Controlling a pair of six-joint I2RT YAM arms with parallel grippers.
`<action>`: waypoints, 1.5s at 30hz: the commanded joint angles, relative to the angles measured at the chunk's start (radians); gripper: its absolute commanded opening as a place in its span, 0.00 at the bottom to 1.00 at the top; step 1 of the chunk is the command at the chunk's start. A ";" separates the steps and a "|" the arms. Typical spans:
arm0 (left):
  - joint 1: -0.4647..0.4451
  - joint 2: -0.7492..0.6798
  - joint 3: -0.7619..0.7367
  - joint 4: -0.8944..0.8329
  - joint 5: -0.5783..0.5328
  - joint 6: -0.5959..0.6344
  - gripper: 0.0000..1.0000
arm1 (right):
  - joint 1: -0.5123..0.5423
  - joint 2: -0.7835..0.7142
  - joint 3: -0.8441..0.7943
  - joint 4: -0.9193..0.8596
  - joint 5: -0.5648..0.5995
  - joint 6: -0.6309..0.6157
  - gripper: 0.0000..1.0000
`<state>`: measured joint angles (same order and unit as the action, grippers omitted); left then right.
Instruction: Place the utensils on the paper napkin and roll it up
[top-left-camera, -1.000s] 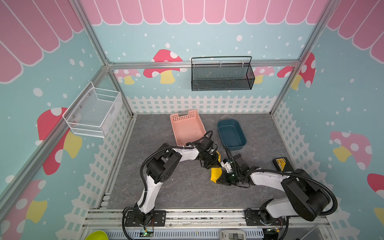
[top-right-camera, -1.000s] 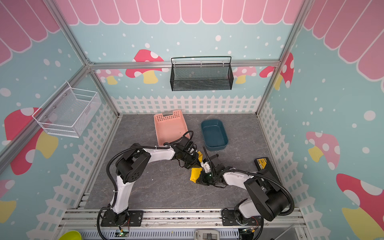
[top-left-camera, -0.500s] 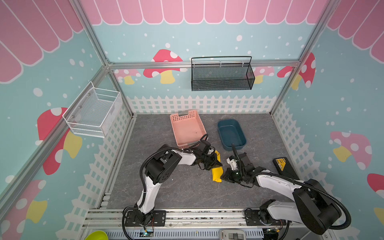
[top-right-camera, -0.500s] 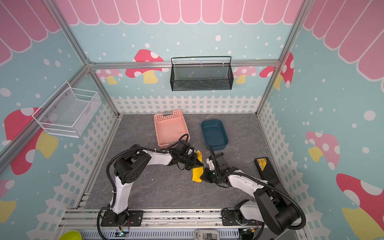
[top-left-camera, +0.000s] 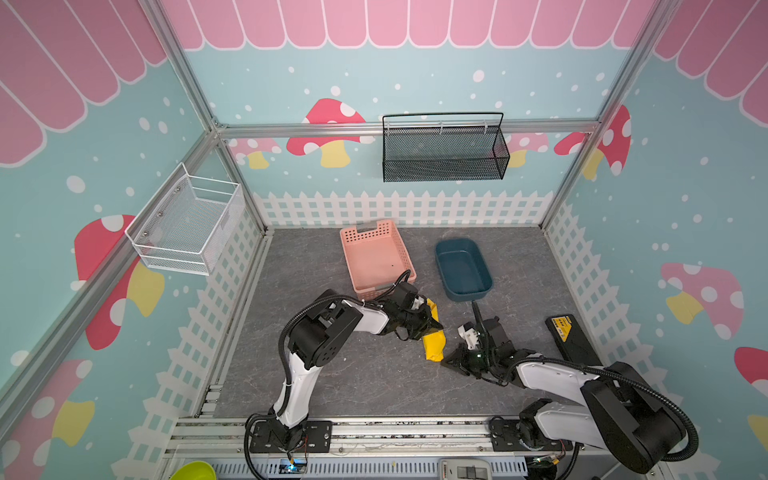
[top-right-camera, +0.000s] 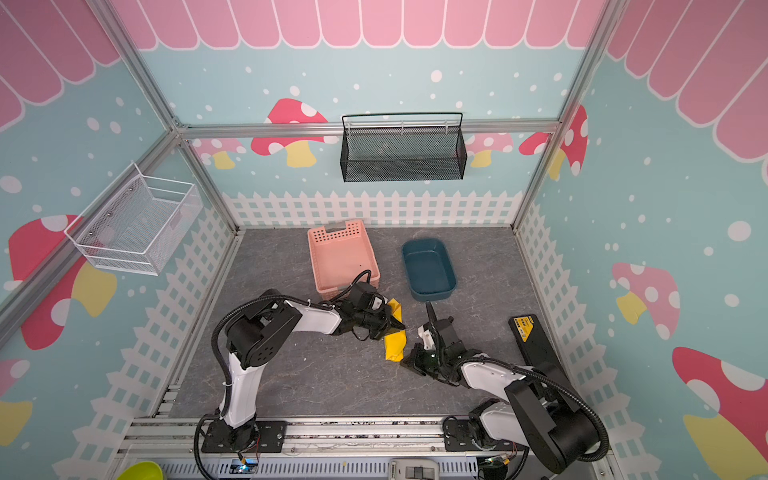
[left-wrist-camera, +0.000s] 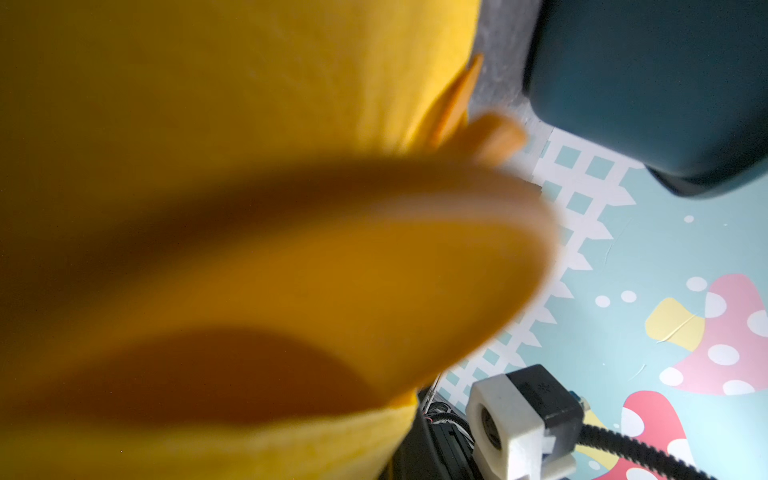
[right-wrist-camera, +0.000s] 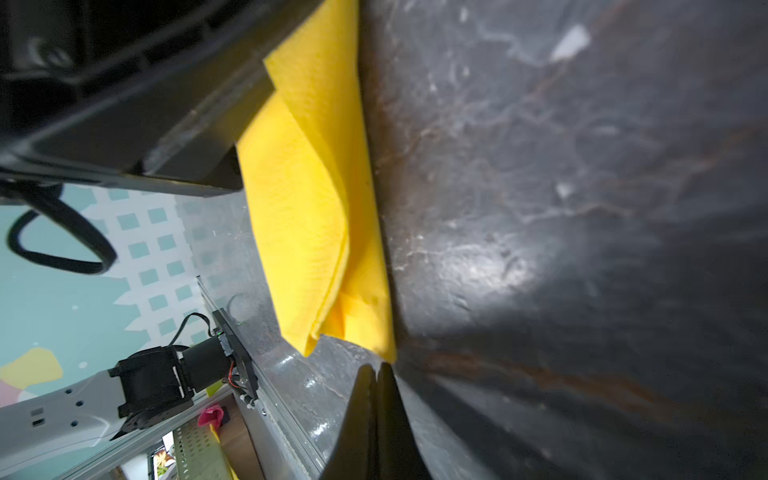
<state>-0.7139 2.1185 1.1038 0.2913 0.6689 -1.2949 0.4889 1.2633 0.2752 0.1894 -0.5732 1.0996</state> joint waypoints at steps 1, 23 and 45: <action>0.008 -0.007 -0.022 -0.015 -0.035 -0.031 0.03 | -0.007 0.016 -0.016 0.121 -0.025 0.068 0.00; 0.009 -0.034 -0.055 0.071 -0.019 -0.078 0.04 | -0.018 0.079 -0.006 0.164 0.008 0.099 0.00; 0.008 -0.046 -0.073 0.105 -0.013 -0.099 0.04 | -0.027 0.178 -0.025 0.372 -0.118 0.131 0.00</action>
<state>-0.7090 2.1017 1.0500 0.3717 0.6693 -1.3602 0.4637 1.4235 0.2615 0.5133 -0.6476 1.2171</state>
